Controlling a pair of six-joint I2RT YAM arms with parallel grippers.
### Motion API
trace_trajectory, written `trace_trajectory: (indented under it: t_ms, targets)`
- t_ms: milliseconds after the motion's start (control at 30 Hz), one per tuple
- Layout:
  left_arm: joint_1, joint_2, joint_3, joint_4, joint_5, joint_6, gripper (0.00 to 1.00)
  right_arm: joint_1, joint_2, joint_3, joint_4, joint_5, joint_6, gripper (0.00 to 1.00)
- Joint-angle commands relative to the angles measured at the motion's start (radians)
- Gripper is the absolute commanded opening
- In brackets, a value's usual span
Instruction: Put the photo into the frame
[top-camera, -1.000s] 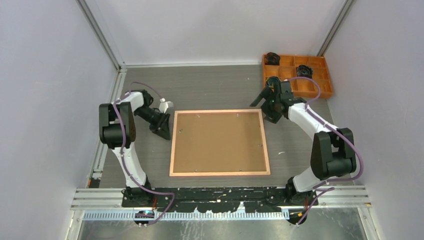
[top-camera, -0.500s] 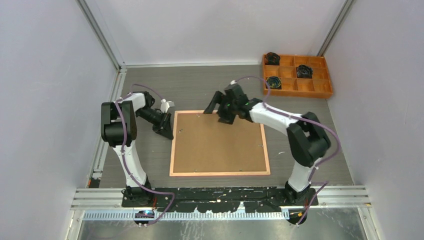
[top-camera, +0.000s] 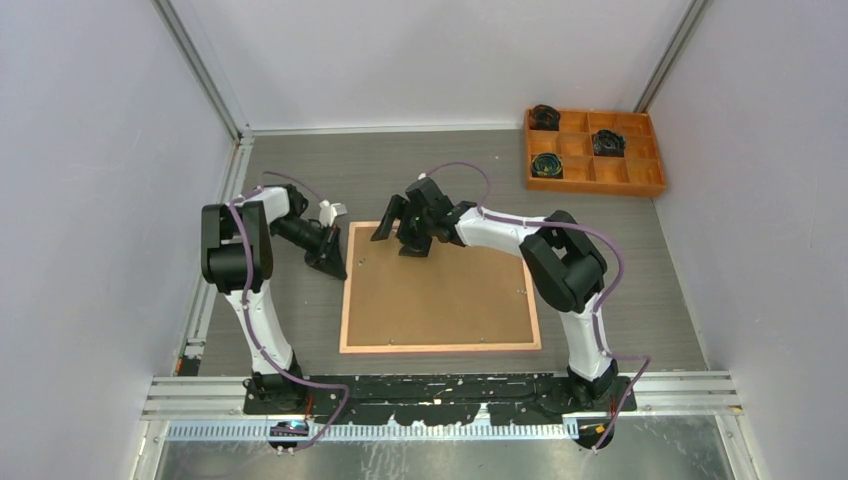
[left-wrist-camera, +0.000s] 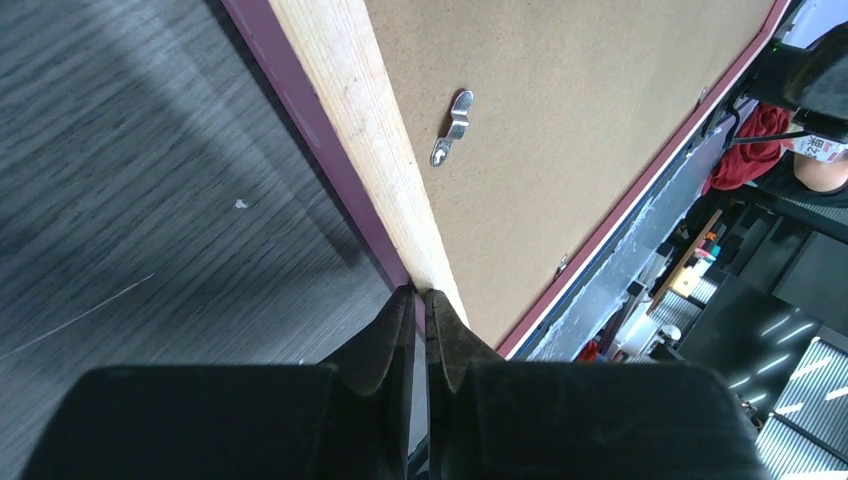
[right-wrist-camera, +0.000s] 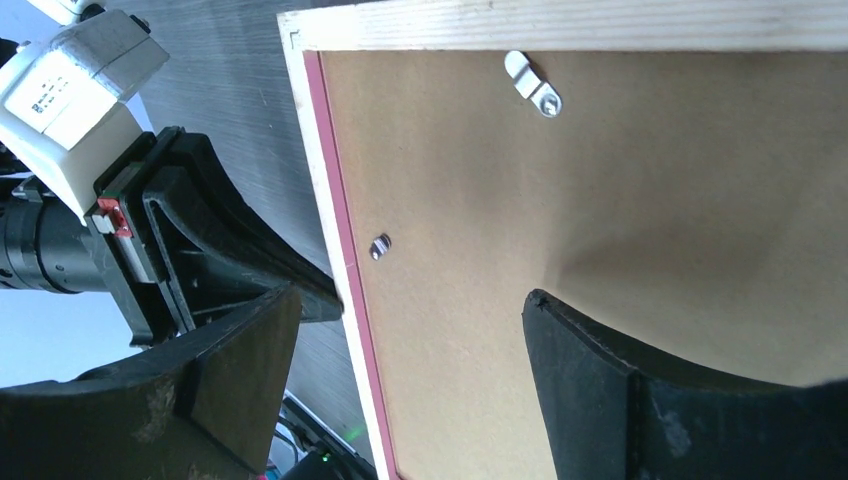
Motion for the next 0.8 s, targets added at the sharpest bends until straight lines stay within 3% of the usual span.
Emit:
trace_trajectory:
  t_ms: [0, 233, 567, 633, 667, 767]
  targets:
    - [-0.006, 0.005, -0.025, 0.048, -0.041, 0.007, 0.06, 0.015, 0.023, 0.065, 0.017, 0.025, -0.002, 0.86]
    - [-0.006, 0.001, -0.026, 0.049, -0.055, 0.010, 0.01, 0.022, 0.057, 0.088, 0.005, 0.051, -0.014, 0.86]
    - [-0.006, -0.017, -0.016, 0.037, -0.062, 0.010, 0.01, 0.024, 0.059, 0.069, 0.009, 0.075, -0.062, 0.87]
    - [-0.006, -0.021, -0.014, 0.037, -0.065, 0.009, 0.00, 0.024, 0.046, 0.061, 0.009, 0.084, -0.079, 0.91]
    - [-0.006, -0.022, -0.014, 0.035, -0.066, 0.010, 0.01, 0.024, 0.037, 0.054, 0.011, 0.084, -0.089, 0.99]
    - [-0.006, -0.033, -0.020, 0.035, -0.075, 0.016, 0.00, 0.018, -0.024, -0.002, 0.071, 0.106, -0.083, 1.00]
